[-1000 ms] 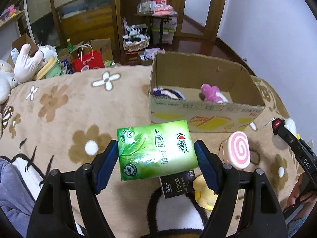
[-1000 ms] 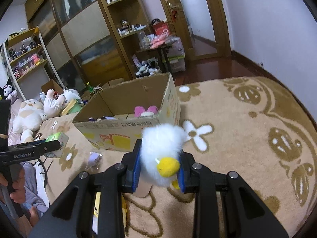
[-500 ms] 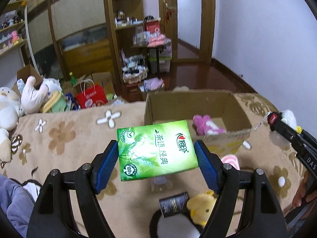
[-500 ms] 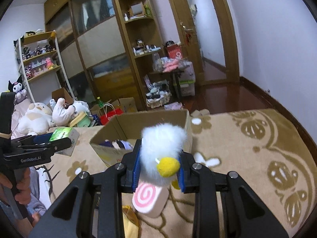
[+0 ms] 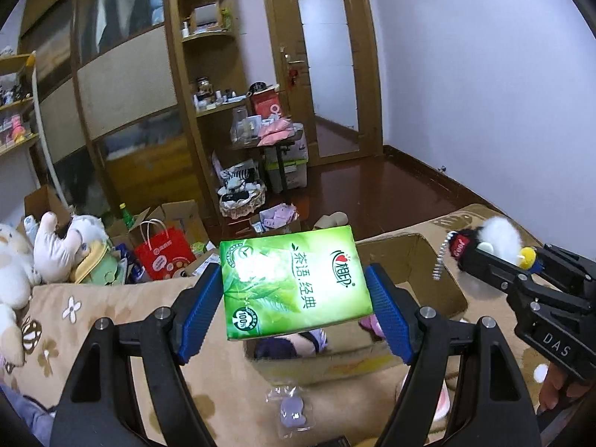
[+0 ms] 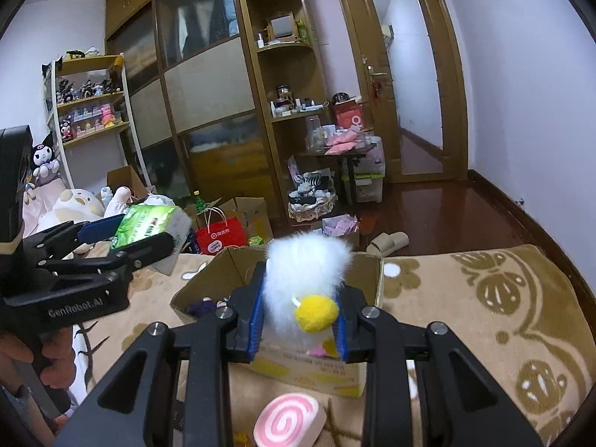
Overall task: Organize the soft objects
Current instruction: 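Carry the tissue pack with the left tool while the right tool carries the chick over the box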
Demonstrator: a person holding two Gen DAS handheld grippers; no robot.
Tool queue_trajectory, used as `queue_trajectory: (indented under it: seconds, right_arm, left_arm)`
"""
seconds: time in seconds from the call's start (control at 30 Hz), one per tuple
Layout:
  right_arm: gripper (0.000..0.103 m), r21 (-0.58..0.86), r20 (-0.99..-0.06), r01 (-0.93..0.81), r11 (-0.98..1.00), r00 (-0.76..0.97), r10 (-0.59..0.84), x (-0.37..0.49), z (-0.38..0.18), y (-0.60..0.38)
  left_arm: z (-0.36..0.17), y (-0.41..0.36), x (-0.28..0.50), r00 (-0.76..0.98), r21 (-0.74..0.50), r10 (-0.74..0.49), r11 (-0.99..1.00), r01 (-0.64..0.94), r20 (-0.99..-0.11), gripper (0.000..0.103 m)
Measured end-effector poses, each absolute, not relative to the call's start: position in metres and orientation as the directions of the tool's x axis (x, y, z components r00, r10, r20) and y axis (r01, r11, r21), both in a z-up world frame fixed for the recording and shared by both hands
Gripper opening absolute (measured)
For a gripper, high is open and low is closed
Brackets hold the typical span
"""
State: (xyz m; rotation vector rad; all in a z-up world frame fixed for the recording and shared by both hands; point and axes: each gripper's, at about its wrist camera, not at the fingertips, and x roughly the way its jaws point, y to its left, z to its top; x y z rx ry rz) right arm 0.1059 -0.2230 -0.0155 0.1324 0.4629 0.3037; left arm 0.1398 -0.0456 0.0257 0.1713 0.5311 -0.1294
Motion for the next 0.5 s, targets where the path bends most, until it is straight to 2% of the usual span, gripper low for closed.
queue_trajectory:
  seconds: [0.27, 0.5]
  right_arm:
    - [0.032, 0.22, -0.421, -0.26, 0.94, 0.844, 0.332, 0.132, -0.027, -0.218]
    - [0.033, 0.232, -0.494, -0.25, 0.94, 0.802, 0.336, 0.15, -0.06, -0.214]
  left_arm:
    - [-0.007, -0.053, 0.172, 0.806, 0.147, -0.052, 0.974, 0.171, -0.59, 0.077]
    - [-0.043, -0.049, 0.19, 0.745, 0.131, -0.046, 0.976, 0.176, -0.665, 0.077]
